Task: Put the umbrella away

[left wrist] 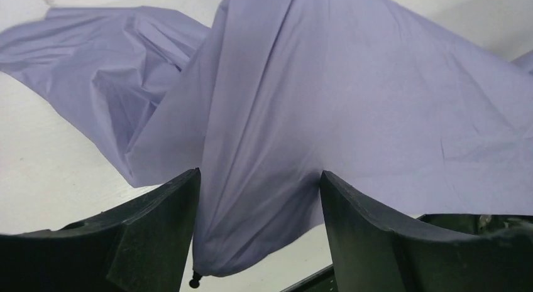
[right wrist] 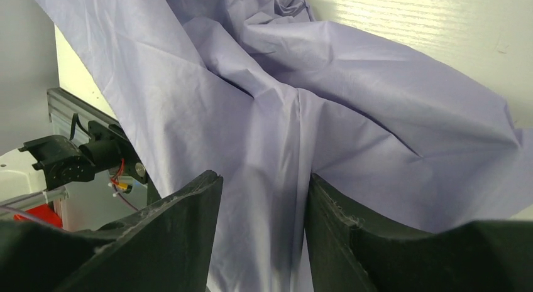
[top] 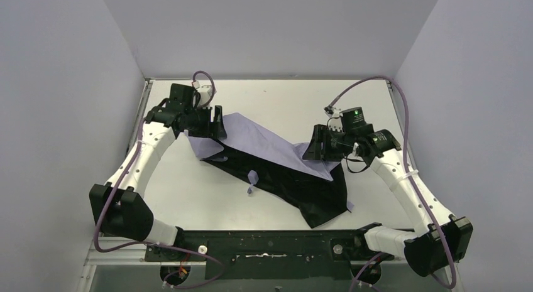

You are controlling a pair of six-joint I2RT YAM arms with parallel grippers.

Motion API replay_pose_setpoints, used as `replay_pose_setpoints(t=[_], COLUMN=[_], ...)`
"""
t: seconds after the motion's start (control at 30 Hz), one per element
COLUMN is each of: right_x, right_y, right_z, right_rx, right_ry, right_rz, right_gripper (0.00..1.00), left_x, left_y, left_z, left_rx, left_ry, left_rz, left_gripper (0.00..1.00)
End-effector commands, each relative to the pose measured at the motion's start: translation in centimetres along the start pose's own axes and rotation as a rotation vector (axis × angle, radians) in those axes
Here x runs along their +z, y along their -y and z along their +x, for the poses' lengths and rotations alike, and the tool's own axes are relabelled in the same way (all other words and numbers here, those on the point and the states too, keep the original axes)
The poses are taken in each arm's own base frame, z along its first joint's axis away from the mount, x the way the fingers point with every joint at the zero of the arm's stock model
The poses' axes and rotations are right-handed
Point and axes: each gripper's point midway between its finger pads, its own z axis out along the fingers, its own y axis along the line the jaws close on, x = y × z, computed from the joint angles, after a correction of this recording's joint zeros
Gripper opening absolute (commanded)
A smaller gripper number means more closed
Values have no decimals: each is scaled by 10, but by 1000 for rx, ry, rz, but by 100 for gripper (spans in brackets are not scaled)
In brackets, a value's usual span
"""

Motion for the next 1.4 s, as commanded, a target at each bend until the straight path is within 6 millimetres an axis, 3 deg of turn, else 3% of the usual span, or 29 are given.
replay_pose_setpoints(t=[0.0,0.23,0.53,0.77,0.9,1.07,1.2,1.37], right_x=[15,49,102,145,173,194,182,131], right_y=[-5,1,20,21,15,4,-1,8], right_z=[-10,-16,-38,-54,-58,-62,-63,-63], right_rx=[-3,8,21,48,51,5,-61,-166], right_ry=[41,51,114,168,175,162,141,137], right_rz=[-38,-52,0,-9,-27,-45,-39,60], right_gripper=[50,48,46,45,44,45,53,70], left_x=[-2,34,89,125,139,143,130,89], left_y=[18,30,69,97,116,143,147,119], left_z=[-19,-18,-3,16,30,49,58,37], left_rx=[22,35,131,188,204,214,207,186], left_ry=[110,83,1,-61,-102,-126,-134,-62], left_rz=[79,114,172,237,281,333,331,215], left_gripper=[64,52,48,47,49,51,55,69])
